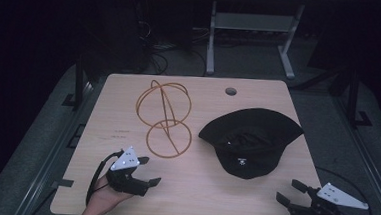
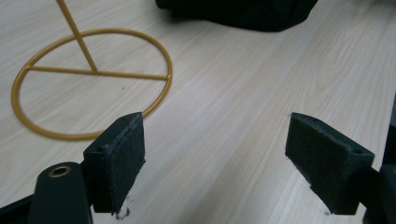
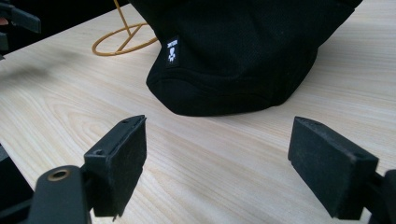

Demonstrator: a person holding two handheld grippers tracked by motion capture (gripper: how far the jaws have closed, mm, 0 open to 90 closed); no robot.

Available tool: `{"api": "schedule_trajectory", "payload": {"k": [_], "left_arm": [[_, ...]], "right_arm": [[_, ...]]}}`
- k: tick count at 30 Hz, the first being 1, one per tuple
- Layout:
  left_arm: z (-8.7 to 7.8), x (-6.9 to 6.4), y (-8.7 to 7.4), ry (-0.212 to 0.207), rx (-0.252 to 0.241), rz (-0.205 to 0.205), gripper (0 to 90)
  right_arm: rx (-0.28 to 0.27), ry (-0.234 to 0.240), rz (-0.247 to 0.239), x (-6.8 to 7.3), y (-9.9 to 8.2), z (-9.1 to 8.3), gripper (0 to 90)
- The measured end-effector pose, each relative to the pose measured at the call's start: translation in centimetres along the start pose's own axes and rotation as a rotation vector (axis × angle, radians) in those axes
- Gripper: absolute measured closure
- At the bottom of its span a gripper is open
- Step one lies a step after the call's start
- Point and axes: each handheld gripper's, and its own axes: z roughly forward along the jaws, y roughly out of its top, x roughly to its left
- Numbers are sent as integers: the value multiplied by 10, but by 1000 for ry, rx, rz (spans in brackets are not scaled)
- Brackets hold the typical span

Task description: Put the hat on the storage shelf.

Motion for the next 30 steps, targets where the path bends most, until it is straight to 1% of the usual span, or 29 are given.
{"api": "schedule_trajectory", "payload": {"k": [4,7,10,12,13,16,20,23,27,28,30], "left_arm": [[2,-2,5,-9,2,6,191],[4,-3,8,-16,1,6,191],[7,-4,13,-23,6,19,191],[8,-5,14,-22,6,24,192],[9,-5,15,-27,6,20,193],[11,-8,21,-33,8,40,195],[13,-11,26,-46,3,46,195],[17,-14,33,-52,3,67,195],[23,-20,41,-64,6,88,197],[28,-22,45,-72,11,99,197],[30,-24,47,-75,13,103,197]], "right_arm": [[-1,4,9,-1,0,1,189],[-3,1,7,0,0,0,189],[-7,1,11,-2,-1,-1,188],[-9,1,9,-2,0,-1,188],[-10,0,9,-2,-1,-2,188],[-12,-1,12,-2,-1,-2,188],[-14,-5,6,-2,0,-2,188],[-14,-5,14,-2,-1,-3,188],[-13,-5,11,-2,-1,-2,188],[-13,-3,13,-2,-1,-2,188],[-11,-2,13,-2,-1,-2,188]]}}
